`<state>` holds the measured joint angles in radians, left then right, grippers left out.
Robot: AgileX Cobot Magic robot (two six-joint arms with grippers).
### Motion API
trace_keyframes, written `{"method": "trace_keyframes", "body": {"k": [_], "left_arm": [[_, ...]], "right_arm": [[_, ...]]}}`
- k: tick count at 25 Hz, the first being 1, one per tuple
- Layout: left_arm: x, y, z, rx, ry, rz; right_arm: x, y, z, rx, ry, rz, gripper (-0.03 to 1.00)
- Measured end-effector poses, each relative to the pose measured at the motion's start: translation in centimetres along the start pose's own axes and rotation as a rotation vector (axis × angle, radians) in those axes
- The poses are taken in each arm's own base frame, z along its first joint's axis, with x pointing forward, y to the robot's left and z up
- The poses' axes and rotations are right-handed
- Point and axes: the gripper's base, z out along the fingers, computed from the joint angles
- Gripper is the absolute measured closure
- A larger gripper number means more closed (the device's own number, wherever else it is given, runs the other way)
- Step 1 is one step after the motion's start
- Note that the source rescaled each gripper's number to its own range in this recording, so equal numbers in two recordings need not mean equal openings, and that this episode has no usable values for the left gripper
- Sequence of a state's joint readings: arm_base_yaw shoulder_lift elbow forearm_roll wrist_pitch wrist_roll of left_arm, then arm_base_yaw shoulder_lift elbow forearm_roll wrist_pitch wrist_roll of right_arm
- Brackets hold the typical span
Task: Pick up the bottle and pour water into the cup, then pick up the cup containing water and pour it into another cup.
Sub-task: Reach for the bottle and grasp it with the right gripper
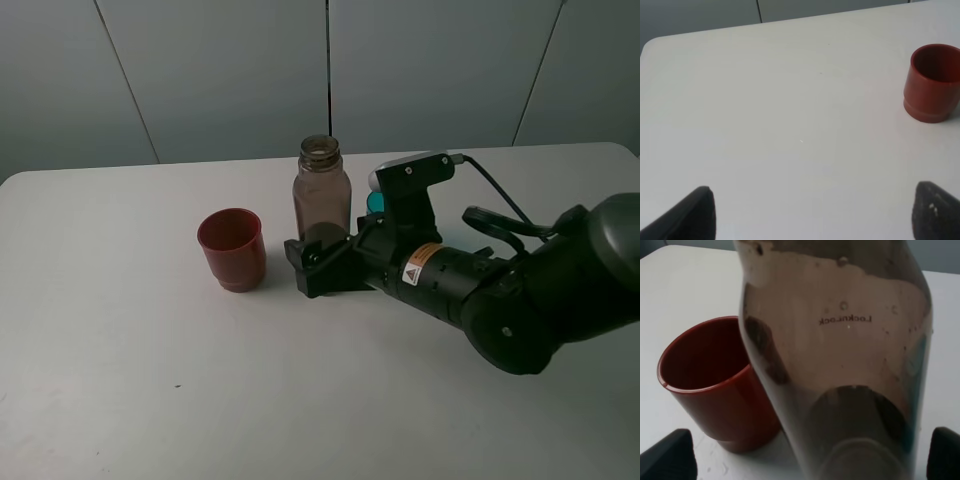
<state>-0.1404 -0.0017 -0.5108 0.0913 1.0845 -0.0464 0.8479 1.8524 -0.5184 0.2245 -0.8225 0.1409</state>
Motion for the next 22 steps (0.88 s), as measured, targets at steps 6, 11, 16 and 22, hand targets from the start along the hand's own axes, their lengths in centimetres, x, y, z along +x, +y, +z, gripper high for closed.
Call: {"method": "trace_keyframes", "body": {"k": [6, 11, 16, 22], "left_arm": [[0.0, 0.0, 0.0, 0.0, 0.0, 0.0], [0.0, 0.0, 0.0, 0.0, 0.0, 0.0], [0.0, 0.0, 0.0, 0.0, 0.0, 0.0], [0.0, 0.0, 0.0, 0.0, 0.0, 0.0]], "right_arm": [[0.0, 0.2, 1.3, 0.007, 0.01, 0.006, -0.03], [0.0, 0.1, 2.0, 0.036, 0.013, 0.022, -0.03], [-0.2, -0.3, 2.1, 0.08, 0.01, 0.019, -0.03], [-0.7, -0.4, 2.7, 0.115, -0.007, 0.033, -0.03]]}}
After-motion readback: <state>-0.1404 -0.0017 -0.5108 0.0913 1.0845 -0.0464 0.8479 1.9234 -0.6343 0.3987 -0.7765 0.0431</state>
